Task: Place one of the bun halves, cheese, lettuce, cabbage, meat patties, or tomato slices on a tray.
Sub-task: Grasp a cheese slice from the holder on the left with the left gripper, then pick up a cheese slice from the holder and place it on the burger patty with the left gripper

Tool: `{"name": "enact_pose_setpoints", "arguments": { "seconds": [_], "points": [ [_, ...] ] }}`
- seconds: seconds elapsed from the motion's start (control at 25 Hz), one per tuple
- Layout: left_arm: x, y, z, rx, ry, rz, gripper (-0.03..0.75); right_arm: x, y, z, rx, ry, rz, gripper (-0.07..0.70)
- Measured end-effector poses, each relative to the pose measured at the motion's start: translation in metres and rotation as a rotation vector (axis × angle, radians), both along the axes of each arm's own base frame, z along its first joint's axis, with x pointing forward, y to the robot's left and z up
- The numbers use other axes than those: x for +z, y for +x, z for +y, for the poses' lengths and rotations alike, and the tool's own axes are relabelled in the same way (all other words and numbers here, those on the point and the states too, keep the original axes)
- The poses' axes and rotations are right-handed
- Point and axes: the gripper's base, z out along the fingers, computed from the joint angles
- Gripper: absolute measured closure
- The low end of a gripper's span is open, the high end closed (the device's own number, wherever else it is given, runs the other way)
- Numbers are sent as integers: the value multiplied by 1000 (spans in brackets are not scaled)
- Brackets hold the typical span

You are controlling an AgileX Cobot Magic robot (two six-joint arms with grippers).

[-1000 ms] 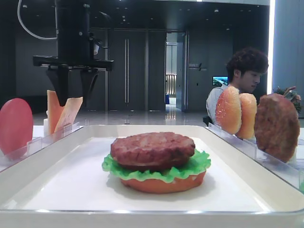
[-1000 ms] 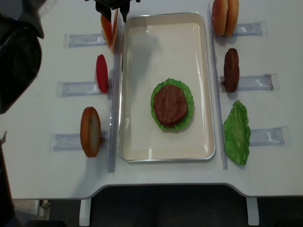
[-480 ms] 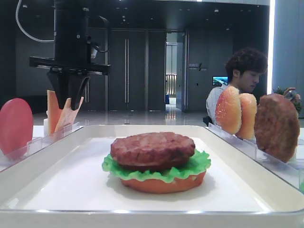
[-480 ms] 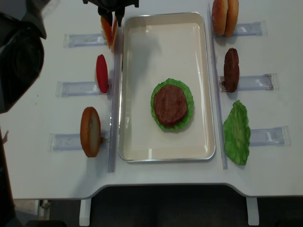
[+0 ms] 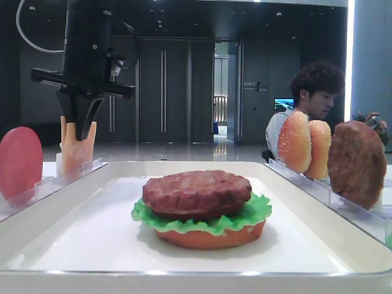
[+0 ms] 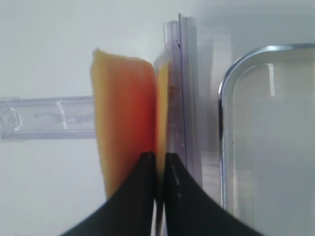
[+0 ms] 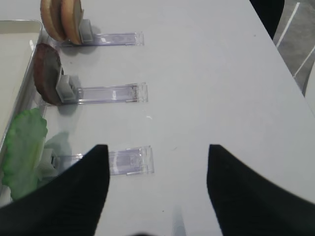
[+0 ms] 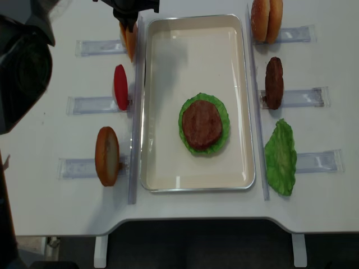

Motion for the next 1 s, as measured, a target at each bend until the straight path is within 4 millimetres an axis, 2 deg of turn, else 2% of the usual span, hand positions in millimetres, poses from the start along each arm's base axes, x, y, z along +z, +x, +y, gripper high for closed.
{"name": "enact_pose_setpoints", "arguments": {
  "seconds": [0.2, 0.4, 0.68, 1.0],
  "points": [
    [1, 0, 0, 0, 0, -2, 688, 0, 0, 0, 0, 0, 0, 216],
    [14, 5, -2, -4, -20, -45, 688, 0, 0, 0, 0, 0, 0, 216],
    [24, 3, -6, 5, -77, -49, 688, 0, 0, 0, 0, 0, 0, 216],
    [59, -12, -7, 0, -172, -81, 688, 0, 0, 0, 0, 0, 0, 216]
  ]
}}
